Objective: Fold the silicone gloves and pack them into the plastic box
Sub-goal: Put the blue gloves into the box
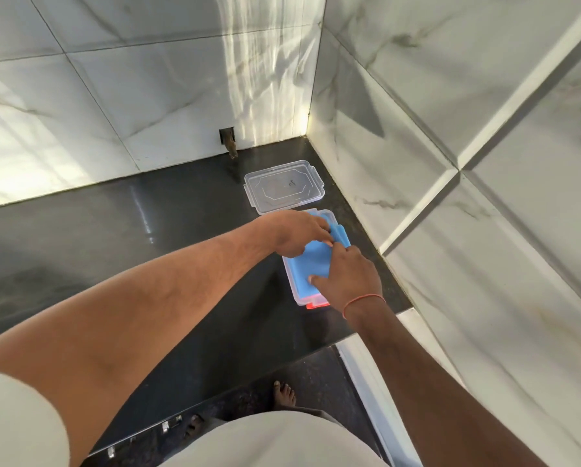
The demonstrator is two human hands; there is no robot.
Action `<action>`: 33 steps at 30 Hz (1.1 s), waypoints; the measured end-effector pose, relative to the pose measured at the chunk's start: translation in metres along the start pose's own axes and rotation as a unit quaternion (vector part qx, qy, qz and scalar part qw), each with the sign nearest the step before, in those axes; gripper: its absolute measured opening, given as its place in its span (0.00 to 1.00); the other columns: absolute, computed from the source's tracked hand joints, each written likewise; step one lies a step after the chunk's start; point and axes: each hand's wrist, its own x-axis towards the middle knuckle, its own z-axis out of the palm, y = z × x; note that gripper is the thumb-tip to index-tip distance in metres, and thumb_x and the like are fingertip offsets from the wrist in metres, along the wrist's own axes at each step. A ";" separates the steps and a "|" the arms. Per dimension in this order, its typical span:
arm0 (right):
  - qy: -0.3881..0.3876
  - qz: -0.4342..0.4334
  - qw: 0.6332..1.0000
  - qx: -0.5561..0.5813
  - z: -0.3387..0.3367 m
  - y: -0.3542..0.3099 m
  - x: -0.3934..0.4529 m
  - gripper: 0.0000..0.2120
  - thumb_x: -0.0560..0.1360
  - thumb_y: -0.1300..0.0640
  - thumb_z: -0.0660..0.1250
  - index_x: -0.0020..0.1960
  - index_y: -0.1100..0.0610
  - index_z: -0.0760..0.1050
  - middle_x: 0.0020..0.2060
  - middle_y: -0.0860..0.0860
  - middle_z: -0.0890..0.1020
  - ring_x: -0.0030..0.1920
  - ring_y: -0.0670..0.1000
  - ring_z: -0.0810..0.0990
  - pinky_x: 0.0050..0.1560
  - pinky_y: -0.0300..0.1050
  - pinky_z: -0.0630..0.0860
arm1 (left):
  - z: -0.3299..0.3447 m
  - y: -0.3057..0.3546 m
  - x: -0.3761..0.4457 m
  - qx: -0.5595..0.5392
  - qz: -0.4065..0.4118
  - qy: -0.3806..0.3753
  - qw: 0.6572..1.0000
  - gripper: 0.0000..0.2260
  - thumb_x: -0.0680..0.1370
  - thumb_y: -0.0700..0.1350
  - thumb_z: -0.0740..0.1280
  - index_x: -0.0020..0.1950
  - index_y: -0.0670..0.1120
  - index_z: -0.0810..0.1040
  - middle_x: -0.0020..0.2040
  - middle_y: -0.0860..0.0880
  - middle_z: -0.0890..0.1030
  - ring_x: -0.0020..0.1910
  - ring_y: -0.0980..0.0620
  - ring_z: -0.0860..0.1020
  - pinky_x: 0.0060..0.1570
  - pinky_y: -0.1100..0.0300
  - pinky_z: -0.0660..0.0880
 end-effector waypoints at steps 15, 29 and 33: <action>-0.113 -0.116 0.981 -0.110 0.020 -0.013 0.046 0.37 0.74 0.40 0.77 0.79 0.46 0.68 0.69 0.49 0.80 0.64 0.55 0.82 0.68 0.53 0.80 | 0.027 -0.007 -0.023 -0.043 -0.154 -0.047 0.986 0.28 0.81 0.47 0.71 0.81 0.58 0.72 0.74 0.51 0.75 0.69 0.44 0.78 0.66 0.48 0.76; -0.144 -0.464 0.853 -0.192 0.052 -0.140 0.055 0.33 0.77 0.55 0.72 0.78 0.38 0.68 0.71 0.44 0.77 0.68 0.54 0.79 0.69 0.51 0.75 | 0.106 -0.024 -0.185 -0.152 -0.444 0.041 0.882 0.18 0.81 0.57 0.67 0.66 0.49 0.83 0.62 0.48 0.81 0.57 0.45 0.82 0.48 0.51 0.78; -0.110 -0.546 0.801 -0.219 0.063 -0.159 0.054 0.27 0.79 0.54 0.68 0.77 0.41 0.73 0.72 0.43 0.78 0.70 0.52 0.78 0.71 0.50 0.71 | 0.127 -0.019 -0.207 -0.138 -0.487 0.055 0.861 0.16 0.85 0.55 0.64 0.64 0.47 0.83 0.61 0.48 0.84 0.58 0.46 0.83 0.46 0.54 0.75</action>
